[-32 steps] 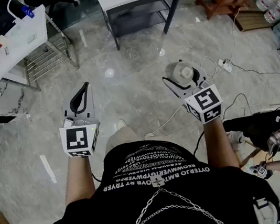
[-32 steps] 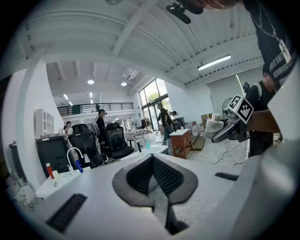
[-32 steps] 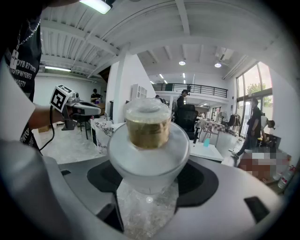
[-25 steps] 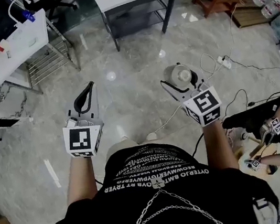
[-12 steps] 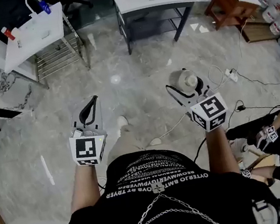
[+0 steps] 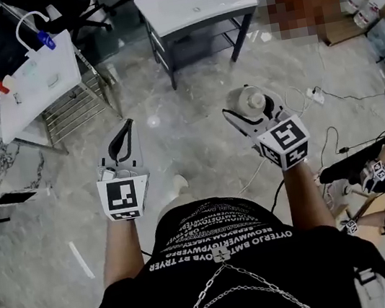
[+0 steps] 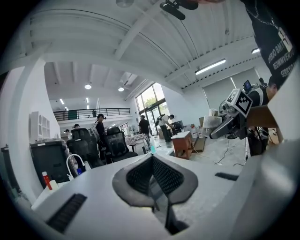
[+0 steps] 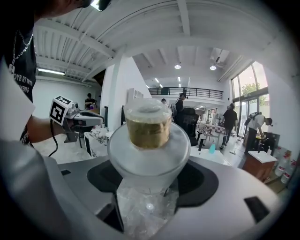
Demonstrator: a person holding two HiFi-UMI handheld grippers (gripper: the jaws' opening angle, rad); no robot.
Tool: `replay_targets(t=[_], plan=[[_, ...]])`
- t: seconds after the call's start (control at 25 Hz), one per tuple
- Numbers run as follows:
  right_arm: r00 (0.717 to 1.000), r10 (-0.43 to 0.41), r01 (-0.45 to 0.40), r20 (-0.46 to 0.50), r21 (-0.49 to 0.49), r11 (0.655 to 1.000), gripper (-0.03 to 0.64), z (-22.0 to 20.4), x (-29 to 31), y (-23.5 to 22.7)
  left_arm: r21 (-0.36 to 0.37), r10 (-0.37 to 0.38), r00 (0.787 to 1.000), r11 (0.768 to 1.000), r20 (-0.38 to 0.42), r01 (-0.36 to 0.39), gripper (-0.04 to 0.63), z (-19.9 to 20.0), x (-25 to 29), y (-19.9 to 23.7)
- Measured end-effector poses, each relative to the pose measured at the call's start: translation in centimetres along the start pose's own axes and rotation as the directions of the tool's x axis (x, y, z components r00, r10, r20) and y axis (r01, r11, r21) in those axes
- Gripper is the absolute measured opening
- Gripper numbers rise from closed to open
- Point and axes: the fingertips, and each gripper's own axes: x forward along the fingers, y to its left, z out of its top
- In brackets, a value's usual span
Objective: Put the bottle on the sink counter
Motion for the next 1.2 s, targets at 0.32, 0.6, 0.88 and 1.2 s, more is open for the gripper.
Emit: replay_targets(t=[0.32,0.6,0.88,1.2], plan=[[1.0,-0.022,0.022,-0.018,0.003,1.0,0.328,2.6,6.1,-1.2,0.002,-0.051,0.999,0.999,-0.003,0.051,0.006,-1.1,5.1,5.5],[0.998,-0.049,0.049,-0.032,-0.007,0.999,0.328,4.4,10.2,-1.2,-0.01,-0.075,0.997,0.997,0.007,0.075,0.006,-2.6,7.6,9.8],[0.996,-0.076,0.076,-0.045,0.01,0.997,0.328,4.7,11.7,-1.1,-0.004,-0.11,0.994,0.994,0.025,0.11,0.006,-3.2,9.4,11.3],[0.996,-0.074,0.075,-0.041,0.014,0.997,0.328,4.8,12.7,-2.0,-0.019,-0.1,0.995,0.995,-0.006,0.099,0.006,-4.6,10.7,11.8]])
